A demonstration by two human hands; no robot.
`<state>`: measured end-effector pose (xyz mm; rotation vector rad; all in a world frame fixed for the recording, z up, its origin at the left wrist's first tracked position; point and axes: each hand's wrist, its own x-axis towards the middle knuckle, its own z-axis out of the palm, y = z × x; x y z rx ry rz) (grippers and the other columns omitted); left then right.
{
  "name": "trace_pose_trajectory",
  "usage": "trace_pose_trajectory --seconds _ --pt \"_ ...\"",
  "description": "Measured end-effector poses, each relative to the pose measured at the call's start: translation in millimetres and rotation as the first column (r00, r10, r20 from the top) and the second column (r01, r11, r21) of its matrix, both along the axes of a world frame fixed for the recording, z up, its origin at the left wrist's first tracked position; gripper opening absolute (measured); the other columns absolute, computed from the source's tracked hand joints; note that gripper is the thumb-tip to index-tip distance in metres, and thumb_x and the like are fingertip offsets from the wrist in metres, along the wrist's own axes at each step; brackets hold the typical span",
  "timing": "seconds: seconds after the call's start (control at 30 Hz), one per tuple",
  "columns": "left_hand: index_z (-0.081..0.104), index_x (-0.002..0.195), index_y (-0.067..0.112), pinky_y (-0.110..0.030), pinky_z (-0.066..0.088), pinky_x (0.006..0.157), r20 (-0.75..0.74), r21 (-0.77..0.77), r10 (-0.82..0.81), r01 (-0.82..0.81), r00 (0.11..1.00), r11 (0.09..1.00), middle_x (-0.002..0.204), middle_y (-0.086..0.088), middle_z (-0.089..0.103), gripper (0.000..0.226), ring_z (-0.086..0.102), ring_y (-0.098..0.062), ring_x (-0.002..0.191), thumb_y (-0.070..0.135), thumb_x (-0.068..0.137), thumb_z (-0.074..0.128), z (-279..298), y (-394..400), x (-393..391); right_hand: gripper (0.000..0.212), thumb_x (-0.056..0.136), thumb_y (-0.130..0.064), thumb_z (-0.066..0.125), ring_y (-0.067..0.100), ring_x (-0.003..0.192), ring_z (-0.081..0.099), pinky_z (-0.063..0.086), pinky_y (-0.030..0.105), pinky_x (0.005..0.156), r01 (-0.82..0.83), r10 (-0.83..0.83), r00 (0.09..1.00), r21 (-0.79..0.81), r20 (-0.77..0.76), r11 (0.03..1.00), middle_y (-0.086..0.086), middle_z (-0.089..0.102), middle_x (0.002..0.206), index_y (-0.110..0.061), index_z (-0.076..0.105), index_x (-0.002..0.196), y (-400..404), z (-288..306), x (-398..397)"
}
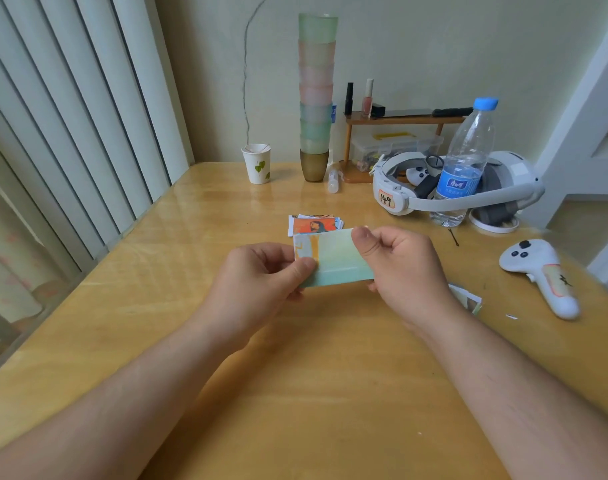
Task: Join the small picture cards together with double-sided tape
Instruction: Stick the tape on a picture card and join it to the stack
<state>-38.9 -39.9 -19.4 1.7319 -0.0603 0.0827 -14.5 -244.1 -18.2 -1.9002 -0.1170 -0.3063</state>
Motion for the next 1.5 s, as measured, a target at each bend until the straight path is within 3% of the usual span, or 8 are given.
trace_pose_trajectory --seconds 0.1,0.33,0.5,0.77,0.9,1.03,1.27,1.5 --pt "0.081 0.103 0.026 -0.048 0.058 0.073 0.002 -0.009 0.003 -0.002 1.0 1.0 0.088 -0.013 0.078 0.024 0.065 -0.02 0.072 0.009 0.1 0.065 5.8 2.9 3.8 0.017 0.099 -0.026 0.069 0.009 0.058 0.06 0.05 0.026 0.06 -0.115 0.134 0.986 0.181 -0.099 0.977 -0.002 0.071 0.068 -0.013 0.074 0.089 -2.9 3.1 -0.5" --pt "0.073 0.128 0.03 -0.029 0.051 0.071 0.084 0.063 -0.054 0.048 0.995 0.997 0.077 0.003 0.065 0.035 0.057 -0.011 0.072 0.009 0.103 0.061 19.6 10.6 27.3 0.011 0.102 -0.021 0.064 0.007 0.059 0.063 0.055 0.03 0.06 -0.049 0.052 0.998 0.128 -0.021 0.99 -0.004 0.076 0.074 -0.024 0.071 0.093 7.3 18.1 5.5" --pt "0.082 0.103 0.032 -0.031 0.05 0.063 0.123 0.261 -0.007 -0.026 0.992 0.965 0.072 0.004 0.074 0.013 0.057 -0.013 0.066 0.025 0.098 0.072 39.5 8.8 70.0 0.009 0.096 -0.03 0.073 0.003 0.056 0.069 0.061 0.031 0.066 0.114 -0.114 0.993 0.072 -0.008 0.991 -0.007 0.075 0.076 -0.027 0.068 0.089 7.7 34.7 52.3" --pt "0.078 0.094 0.024 -0.025 0.045 0.057 -0.213 0.389 0.108 -0.017 0.971 0.921 0.097 -0.001 0.079 0.013 0.06 -0.016 0.079 0.037 0.097 0.073 32.7 12.9 147.3 0.022 0.1 -0.026 0.058 0.025 0.081 0.075 0.061 0.04 0.07 0.161 -0.193 0.972 -0.221 -0.134 0.962 0.007 0.075 0.086 -0.013 0.071 0.087 24.3 13.8 129.7" --pt "0.081 0.099 0.022 -0.027 0.05 0.062 -0.208 0.438 0.207 -0.098 0.956 0.894 0.095 -0.001 0.076 0.014 0.061 -0.014 0.077 0.034 0.094 0.076 19.9 17.8 170.0 0.023 0.096 -0.024 0.06 0.025 0.086 0.066 0.05 0.03 0.062 0.142 -0.203 0.974 -0.428 -0.098 0.892 0.002 0.073 0.087 -0.017 0.071 0.077 32.8 14.6 146.7" --pt "0.08 0.102 0.024 -0.033 0.059 0.067 -0.156 0.564 0.229 -0.104 0.961 0.819 0.09 0.003 0.075 0.021 0.07 -0.016 0.082 0.039 0.087 0.081 3.6 21.1 175.6 0.016 0.091 -0.023 0.066 0.027 0.087 0.069 0.058 0.034 0.067 0.119 -0.211 0.973 -0.568 -0.097 0.814 0.007 0.075 0.088 -0.012 0.074 0.082 37.8 4.6 155.2" --pt "0.066 0.104 0.027 -0.02 0.037 0.046 0.018 0.724 0.207 -0.155 0.978 0.672 0.086 0.011 0.055 0.029 0.053 0.001 0.063 0.04 0.083 0.081 -3.7 14.5 168.6 0.008 0.094 -0.017 0.057 0.029 0.084 0.061 0.054 0.036 0.065 0.079 -0.085 0.996 -0.772 0.033 0.631 0.006 0.065 0.094 -0.017 0.062 0.1 39.4 -16.6 157.1" --pt "0.071 0.099 0.026 -0.033 0.054 0.07 0.091 0.761 0.159 -0.171 0.983 0.626 0.104 0.001 0.067 0.023 0.061 -0.019 0.093 0.041 0.082 0.077 -12.4 15.3 171.4 0.014 0.093 -0.007 0.057 0.029 0.076 0.057 0.041 0.035 0.056 0.068 -0.003 0.997 -0.886 0.075 0.459 0.007 0.06 0.088 -0.018 0.049 0.09 39.1 -22.1 161.6"
